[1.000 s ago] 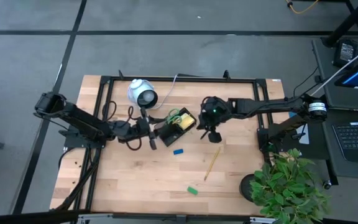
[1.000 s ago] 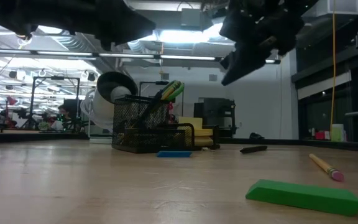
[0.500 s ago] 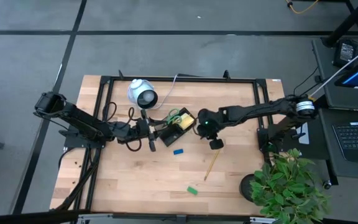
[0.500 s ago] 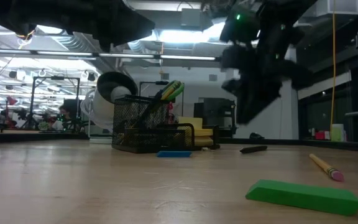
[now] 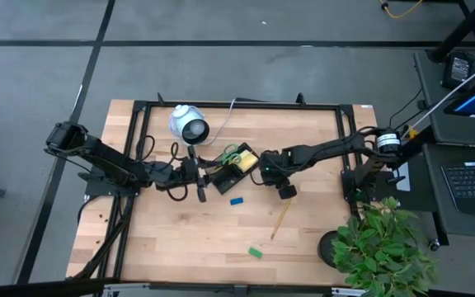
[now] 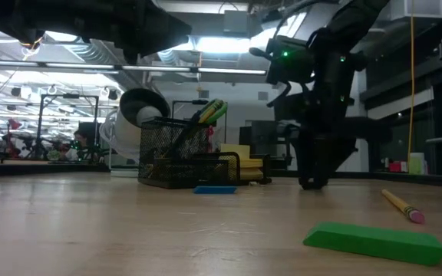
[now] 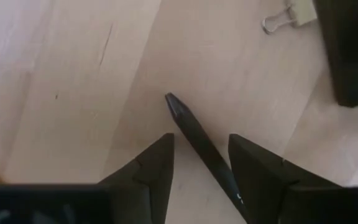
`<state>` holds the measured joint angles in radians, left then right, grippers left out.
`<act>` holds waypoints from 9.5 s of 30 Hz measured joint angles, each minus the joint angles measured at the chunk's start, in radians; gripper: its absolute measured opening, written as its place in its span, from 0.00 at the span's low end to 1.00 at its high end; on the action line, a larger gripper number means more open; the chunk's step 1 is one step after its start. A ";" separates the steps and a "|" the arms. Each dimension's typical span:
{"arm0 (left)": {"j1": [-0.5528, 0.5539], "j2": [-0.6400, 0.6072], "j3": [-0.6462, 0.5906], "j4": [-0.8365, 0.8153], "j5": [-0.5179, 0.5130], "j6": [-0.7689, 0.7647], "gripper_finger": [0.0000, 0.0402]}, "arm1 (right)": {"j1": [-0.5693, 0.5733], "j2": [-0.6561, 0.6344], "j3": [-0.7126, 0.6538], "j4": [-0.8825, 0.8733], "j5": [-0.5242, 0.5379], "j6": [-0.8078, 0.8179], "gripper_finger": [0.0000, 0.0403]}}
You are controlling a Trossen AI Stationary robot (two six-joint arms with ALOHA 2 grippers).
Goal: Pick and place office supplies into organizer
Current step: Put the black pen into the black desk organizer
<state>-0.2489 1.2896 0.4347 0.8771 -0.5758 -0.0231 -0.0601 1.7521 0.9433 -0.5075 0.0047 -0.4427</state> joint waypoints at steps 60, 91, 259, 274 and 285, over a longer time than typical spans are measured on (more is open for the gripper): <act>-0.013 0.000 0.000 -0.006 -0.004 0.145 0.33 | -0.016 0.037 0.253 -0.208 -0.038 -0.001 0.07; -0.113 -0.187 -0.002 -0.197 -0.050 0.193 0.33 | 0.031 -0.410 0.108 0.299 -0.159 0.161 0.07; 0.109 0.206 -0.115 0.224 0.015 0.010 0.07 | -0.009 -0.460 -0.280 0.886 -0.278 0.285 0.03; 0.157 0.407 -0.114 0.395 0.018 -0.071 0.07 | -0.009 -0.460 -0.280 0.879 -0.278 0.285 0.03; 0.159 0.407 -0.113 0.395 0.019 -0.095 0.25 | -0.009 -0.460 -0.280 0.876 -0.278 0.285 0.03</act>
<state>-0.0898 1.6970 0.3214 1.2725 -0.5564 -0.1181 -0.0692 1.2922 0.6636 0.3688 -0.2737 -0.1577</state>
